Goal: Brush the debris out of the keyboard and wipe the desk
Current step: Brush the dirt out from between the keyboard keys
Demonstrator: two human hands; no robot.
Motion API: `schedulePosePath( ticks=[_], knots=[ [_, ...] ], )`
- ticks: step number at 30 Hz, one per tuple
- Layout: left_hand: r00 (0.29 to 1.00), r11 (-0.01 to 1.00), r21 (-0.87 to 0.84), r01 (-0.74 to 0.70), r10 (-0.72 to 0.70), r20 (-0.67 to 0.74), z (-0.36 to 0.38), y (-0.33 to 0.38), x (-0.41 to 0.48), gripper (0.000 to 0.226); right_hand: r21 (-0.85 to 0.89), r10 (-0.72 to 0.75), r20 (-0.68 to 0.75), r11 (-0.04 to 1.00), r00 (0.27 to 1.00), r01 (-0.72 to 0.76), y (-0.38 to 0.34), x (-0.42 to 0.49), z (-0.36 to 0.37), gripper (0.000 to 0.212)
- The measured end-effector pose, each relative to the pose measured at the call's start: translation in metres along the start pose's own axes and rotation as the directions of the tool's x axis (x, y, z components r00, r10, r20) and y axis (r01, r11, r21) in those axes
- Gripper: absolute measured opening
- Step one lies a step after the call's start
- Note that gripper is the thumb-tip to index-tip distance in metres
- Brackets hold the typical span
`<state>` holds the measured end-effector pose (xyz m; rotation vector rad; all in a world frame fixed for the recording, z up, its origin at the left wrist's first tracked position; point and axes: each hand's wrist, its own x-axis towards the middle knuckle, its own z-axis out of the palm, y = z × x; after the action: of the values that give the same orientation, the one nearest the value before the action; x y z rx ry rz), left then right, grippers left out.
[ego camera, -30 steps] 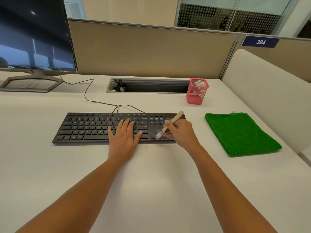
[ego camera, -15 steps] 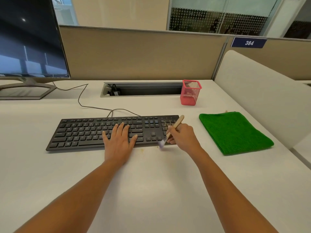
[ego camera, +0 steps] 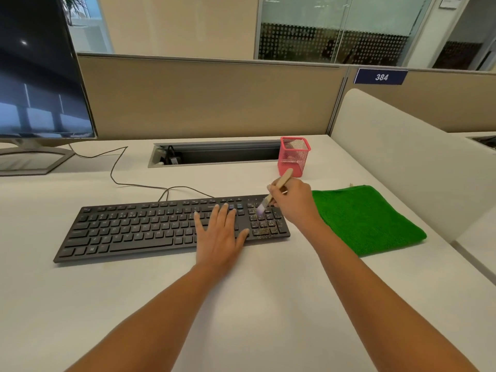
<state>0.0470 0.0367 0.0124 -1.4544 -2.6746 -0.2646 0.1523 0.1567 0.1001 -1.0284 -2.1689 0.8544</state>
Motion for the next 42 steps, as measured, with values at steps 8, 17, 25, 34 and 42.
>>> schedulePosePath(
  ticks=[8,17,25,34,42],
  knots=[
    [0.999,0.999,-0.027,0.037,-0.038,-0.025,0.009,0.008,0.003,0.121,0.005,-0.172,0.309,0.984,0.935,0.179,-0.018,0.03,0.014,0.02],
    [0.998,0.995,-0.089,0.043,-0.046,-0.034,0.009,0.007,0.003,0.114,-0.382,-0.046,0.445,0.894,0.895,0.236,-0.01,0.057,-0.012,0.027],
    [0.999,0.997,-0.069,0.036,-0.038,-0.021,0.014,0.005,0.004,0.087,-0.124,-0.091,0.454,0.979,0.886,0.165,-0.016,0.051,0.004,0.024],
    [0.998,0.997,-0.065,0.045,-0.047,-0.038,0.014,0.006,0.003,0.095,-0.202,-0.097,0.202,0.969,0.975,0.138,-0.024,0.061,0.007,0.028],
    [0.998,0.996,-0.069,0.053,-0.056,-0.04,0.012,0.007,0.003,0.104,-0.379,0.074,0.344,0.923,0.936,0.066,-0.021,0.054,0.019,0.026]
  ],
)
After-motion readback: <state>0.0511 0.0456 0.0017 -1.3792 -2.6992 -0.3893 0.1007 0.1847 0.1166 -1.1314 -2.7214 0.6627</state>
